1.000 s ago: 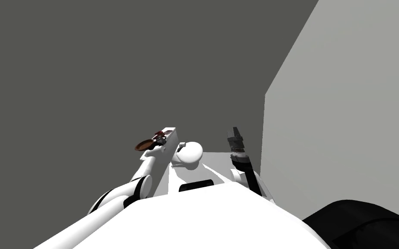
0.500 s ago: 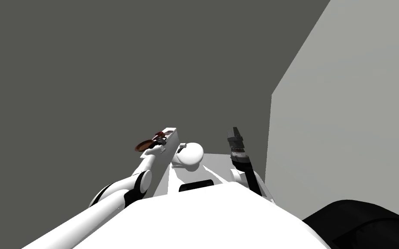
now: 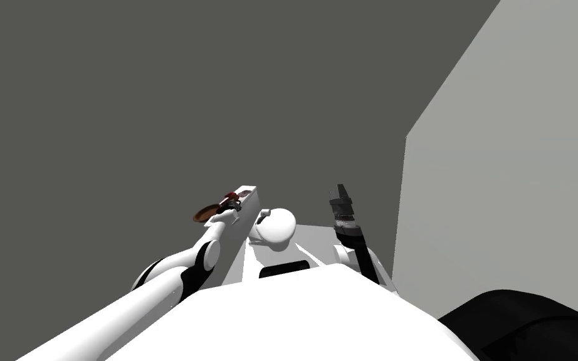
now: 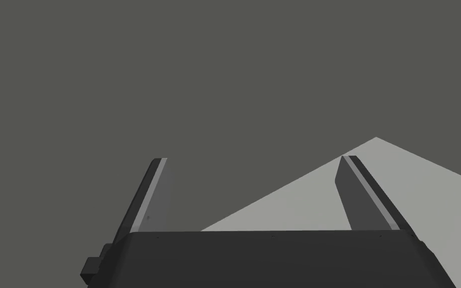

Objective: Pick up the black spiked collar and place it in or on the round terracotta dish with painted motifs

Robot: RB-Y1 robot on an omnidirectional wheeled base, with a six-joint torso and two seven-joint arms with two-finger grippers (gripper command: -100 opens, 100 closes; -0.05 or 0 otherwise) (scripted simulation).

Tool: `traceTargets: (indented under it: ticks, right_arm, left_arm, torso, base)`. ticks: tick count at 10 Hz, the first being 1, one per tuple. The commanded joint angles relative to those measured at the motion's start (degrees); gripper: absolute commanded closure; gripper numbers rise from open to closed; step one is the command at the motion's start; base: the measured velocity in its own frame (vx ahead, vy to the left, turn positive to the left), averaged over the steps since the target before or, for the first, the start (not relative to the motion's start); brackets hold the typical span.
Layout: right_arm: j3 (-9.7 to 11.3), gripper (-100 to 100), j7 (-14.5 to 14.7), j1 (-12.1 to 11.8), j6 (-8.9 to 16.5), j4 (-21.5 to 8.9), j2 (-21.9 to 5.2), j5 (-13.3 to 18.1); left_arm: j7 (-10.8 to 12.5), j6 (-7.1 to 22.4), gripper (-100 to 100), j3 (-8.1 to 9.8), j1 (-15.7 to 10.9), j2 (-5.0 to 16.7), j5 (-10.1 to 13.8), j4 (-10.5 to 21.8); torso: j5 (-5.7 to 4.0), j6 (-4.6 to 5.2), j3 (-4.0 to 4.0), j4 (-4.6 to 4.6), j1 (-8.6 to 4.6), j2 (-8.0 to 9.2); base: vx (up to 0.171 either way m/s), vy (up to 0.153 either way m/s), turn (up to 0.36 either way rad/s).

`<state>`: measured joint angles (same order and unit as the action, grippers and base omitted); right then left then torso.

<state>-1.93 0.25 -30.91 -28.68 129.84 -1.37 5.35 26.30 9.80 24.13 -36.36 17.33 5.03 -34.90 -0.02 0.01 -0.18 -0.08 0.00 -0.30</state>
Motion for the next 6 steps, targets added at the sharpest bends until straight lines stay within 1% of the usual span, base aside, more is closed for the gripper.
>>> traceTargets:
  ticks: [1,2,3,4,5,6]
  right_arm:
    - [0.0,0,0.0,0.0,0.0,0.0,0.0,0.0]
    - [0.0,0,0.0,0.0,0.0,0.0,0.0,0.0]
    - [0.0,0,0.0,0.0,0.0,0.0,0.0,0.0]
    - [0.0,0,0.0,0.0,0.0,0.0,0.0,0.0]
    - [0.0,0,0.0,0.0,0.0,0.0,0.0,0.0]
    - [0.0,0,0.0,0.0,0.0,0.0,0.0,0.0]
  left_arm:
    - [0.0,0.0,0,0.0,0.0,0.0,0.0,0.0]
    - [-2.9,0.8,-100,-0.32,1.3,0.9,2.9,-1.0]
    - [-4.1,0.8,-100,-0.32,1.3,0.9,4.7,-1.0]
    - [-4.6,0.8,-100,-0.32,1.3,0.9,5.5,-1.0]
    - [-6.9,1.5,-100,-0.64,2.7,1.8,7.7,-2.0]
    - [-8.4,1.5,-100,-0.64,2.7,1.8,9.4,-2.0]
  torso:
    - [0.0,0.0,0.0,0.0,0.0,0.0]
    - [0.01,0.0,0.08,0.03,0.03,0.13]
    - [-0.01,-0.03,0.06,0.03,-0.04,0.09]
    - [-0.02,-0.03,0.03,0.02,-0.05,0.04]
    - [-0.01,0.0,0.04,0.02,-0.02,0.07]
    - [-0.01,-0.02,0.02,0.01,-0.06,0.02]
  base:
    - [0.008,-0.002,-0.003]
    - [0.04,-0.035,0.048]
    - [0.058,-0.041,0.04]
    - [0.034,-0.026,0.008]
    - [0.05,-0.049,0.046]
    - [0.056,-0.051,0.044]
